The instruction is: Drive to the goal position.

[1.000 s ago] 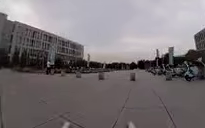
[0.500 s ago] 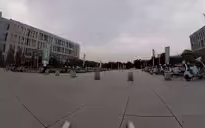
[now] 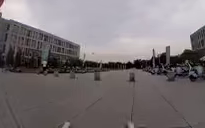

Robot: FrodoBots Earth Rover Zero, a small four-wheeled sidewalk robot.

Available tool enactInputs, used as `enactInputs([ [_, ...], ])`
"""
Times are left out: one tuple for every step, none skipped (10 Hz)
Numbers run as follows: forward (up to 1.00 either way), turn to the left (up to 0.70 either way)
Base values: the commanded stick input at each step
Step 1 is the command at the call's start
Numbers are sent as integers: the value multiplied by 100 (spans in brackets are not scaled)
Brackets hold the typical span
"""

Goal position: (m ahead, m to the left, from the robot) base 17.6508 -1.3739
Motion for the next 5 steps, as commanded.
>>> enactInputs([
  [60,0],
  [60,0],
  [60,0],
  [60,0],
  [60,0],
])
